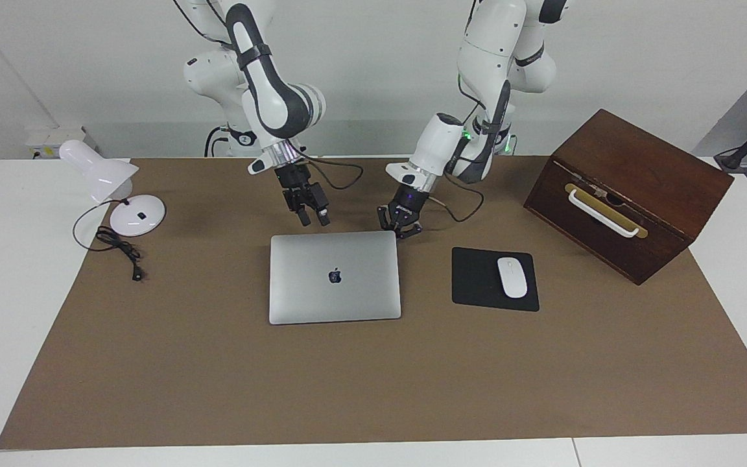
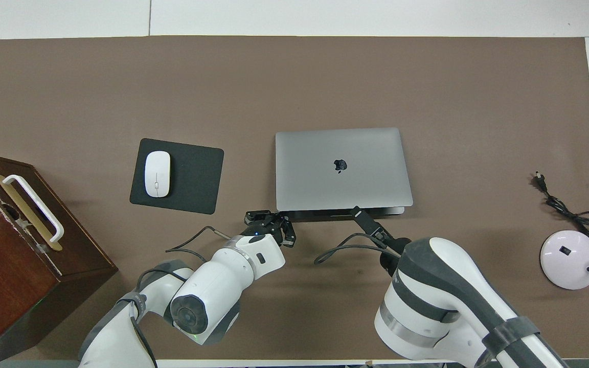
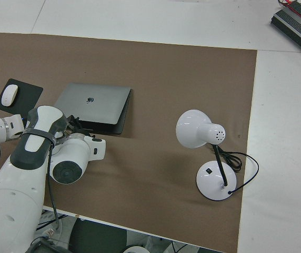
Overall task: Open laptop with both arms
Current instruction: 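Lift the laptop lid upward with the right gripper while the left gripper holds the base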
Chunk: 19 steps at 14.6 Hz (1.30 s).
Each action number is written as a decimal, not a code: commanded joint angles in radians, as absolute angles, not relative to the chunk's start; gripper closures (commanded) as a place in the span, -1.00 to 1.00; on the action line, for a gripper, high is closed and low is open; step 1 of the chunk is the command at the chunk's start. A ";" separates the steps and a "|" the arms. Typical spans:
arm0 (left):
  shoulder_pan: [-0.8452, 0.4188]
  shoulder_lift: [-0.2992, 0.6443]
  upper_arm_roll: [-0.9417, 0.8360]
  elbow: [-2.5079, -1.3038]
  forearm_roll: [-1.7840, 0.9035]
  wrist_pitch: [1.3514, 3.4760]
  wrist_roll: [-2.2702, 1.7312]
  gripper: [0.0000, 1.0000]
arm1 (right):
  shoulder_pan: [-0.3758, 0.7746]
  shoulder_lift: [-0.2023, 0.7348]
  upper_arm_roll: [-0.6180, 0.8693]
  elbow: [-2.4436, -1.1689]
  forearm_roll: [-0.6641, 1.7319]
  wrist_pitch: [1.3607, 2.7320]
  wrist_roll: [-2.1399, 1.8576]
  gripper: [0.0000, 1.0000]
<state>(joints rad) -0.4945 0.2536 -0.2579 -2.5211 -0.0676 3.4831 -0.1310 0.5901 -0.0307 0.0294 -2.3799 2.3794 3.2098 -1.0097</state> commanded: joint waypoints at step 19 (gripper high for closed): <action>-0.492 0.305 -0.235 -2.496 -0.046 3.502 -0.051 1.00 | 0.535 0.095 0.035 -2.169 2.335 3.198 -1.045 -1.00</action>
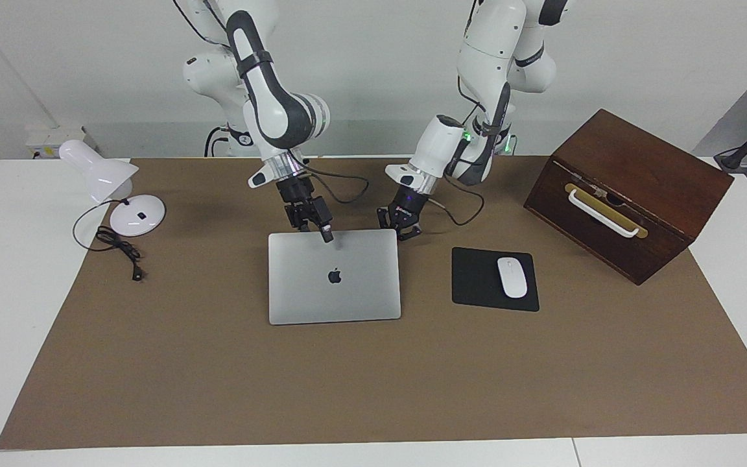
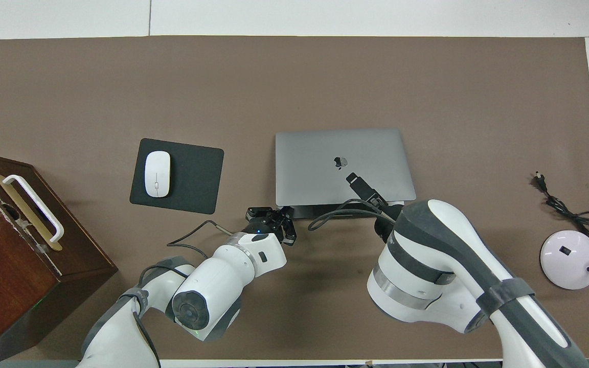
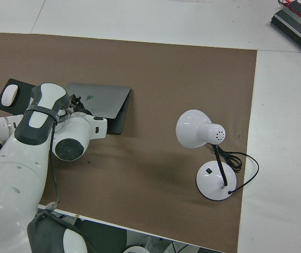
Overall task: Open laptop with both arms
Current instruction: 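Lift the laptop lid upward with the right gripper while the left gripper holds the base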
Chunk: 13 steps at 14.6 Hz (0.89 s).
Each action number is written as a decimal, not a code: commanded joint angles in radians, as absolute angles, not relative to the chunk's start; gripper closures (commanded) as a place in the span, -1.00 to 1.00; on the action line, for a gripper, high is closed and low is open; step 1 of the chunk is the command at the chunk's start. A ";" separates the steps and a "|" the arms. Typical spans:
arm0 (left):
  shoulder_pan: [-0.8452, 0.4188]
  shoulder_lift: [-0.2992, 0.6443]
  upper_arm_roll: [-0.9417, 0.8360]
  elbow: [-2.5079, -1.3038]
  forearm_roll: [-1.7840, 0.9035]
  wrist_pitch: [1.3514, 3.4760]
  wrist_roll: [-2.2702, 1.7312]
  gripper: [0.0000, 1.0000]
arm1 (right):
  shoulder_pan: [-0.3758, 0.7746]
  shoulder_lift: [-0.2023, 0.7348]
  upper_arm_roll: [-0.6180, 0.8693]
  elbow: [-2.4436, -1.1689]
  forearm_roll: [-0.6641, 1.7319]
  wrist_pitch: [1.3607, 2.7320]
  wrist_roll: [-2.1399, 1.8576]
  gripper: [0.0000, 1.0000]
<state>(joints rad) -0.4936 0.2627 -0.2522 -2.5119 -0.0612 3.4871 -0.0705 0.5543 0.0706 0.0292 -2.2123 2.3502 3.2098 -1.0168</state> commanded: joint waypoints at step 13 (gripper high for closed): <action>-0.492 0.308 -0.232 -2.496 -0.044 3.502 -0.040 1.00 | 0.529 0.167 0.035 -1.990 2.280 3.186 -1.048 -1.00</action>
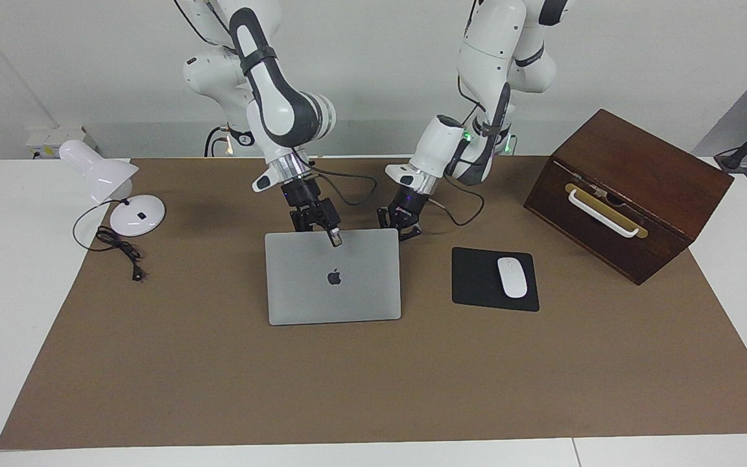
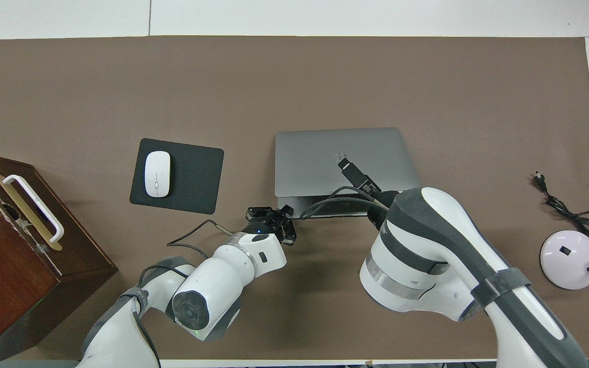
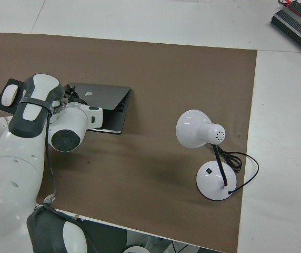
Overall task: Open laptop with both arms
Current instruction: 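Lift the laptop lid upward with the right gripper while the left gripper holds the base, then push the lid farther open with the right gripper, then withdraw it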
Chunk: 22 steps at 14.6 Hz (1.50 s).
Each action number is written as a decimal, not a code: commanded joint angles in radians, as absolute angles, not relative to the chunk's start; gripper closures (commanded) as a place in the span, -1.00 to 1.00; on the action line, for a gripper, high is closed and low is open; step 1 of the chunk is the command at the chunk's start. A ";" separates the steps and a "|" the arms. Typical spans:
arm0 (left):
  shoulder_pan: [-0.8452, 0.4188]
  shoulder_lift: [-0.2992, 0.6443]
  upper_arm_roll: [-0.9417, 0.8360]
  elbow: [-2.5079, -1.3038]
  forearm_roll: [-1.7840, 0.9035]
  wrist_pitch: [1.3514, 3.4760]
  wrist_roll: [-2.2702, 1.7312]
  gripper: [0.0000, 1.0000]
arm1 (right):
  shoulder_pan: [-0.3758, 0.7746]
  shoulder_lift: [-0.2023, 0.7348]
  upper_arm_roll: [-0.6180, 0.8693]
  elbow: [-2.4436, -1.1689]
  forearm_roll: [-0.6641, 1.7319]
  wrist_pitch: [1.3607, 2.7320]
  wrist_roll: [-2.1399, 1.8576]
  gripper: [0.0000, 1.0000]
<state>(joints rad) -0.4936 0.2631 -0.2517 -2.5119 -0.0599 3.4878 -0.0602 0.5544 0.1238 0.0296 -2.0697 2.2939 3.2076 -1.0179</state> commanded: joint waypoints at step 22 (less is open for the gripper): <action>-0.492 0.308 -0.230 -2.497 -0.044 3.502 -0.038 1.00 | 0.397 0.319 0.035 -1.778 2.011 3.085 -1.020 -1.00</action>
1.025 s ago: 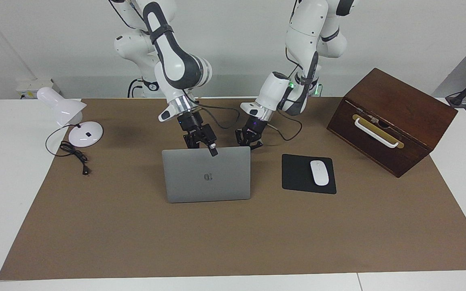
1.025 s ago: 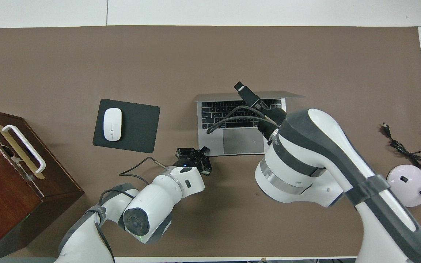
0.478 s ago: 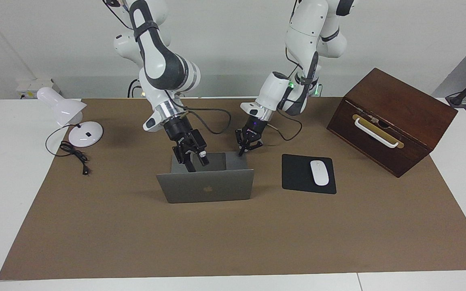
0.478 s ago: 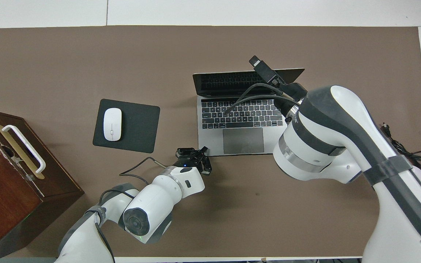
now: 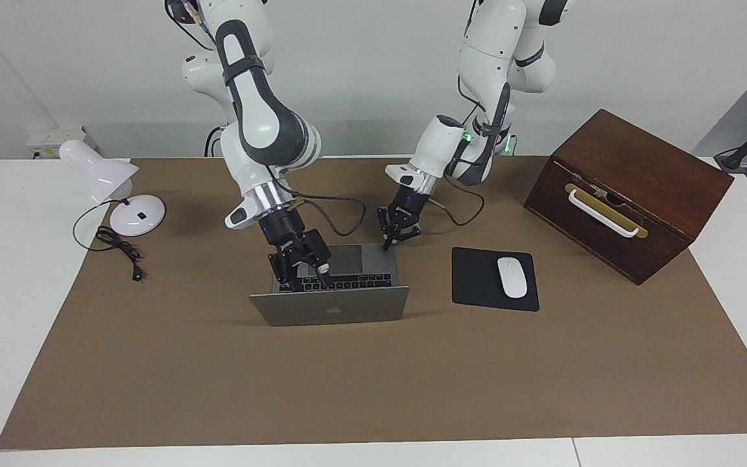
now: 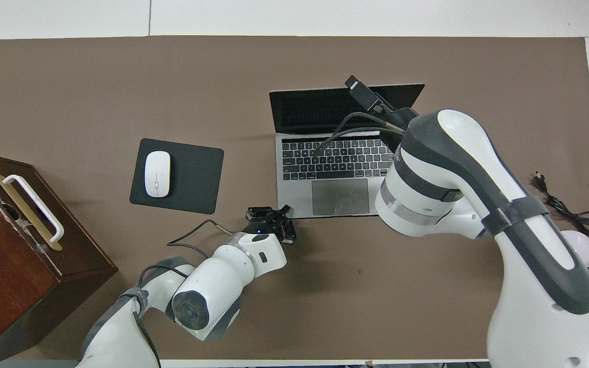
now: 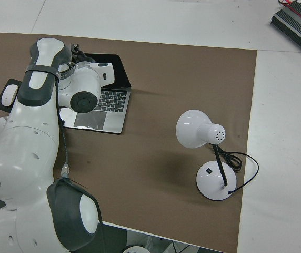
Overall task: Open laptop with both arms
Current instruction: 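Push the lid farther open with the right gripper, then withdraw it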
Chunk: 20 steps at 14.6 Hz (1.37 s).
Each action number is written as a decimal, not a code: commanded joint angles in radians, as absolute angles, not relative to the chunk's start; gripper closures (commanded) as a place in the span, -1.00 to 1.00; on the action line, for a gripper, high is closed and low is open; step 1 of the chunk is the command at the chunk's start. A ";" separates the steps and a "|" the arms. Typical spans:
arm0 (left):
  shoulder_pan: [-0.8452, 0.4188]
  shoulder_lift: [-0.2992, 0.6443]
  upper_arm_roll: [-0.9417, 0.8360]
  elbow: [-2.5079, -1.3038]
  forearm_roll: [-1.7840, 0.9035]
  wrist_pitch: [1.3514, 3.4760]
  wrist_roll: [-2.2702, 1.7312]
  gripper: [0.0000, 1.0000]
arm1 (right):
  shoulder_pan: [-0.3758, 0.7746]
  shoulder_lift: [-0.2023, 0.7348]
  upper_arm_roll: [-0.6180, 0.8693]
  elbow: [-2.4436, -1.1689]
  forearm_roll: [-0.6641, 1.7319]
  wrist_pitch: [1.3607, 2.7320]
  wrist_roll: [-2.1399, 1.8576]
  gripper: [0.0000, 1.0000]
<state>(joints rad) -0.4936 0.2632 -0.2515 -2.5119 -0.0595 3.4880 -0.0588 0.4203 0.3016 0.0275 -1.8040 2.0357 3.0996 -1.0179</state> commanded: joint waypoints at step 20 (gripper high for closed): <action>-0.492 0.314 -0.230 -2.476 -0.061 3.502 -0.041 1.00 | 0.431 0.397 0.032 -1.646 1.309 3.041 -0.515 -1.00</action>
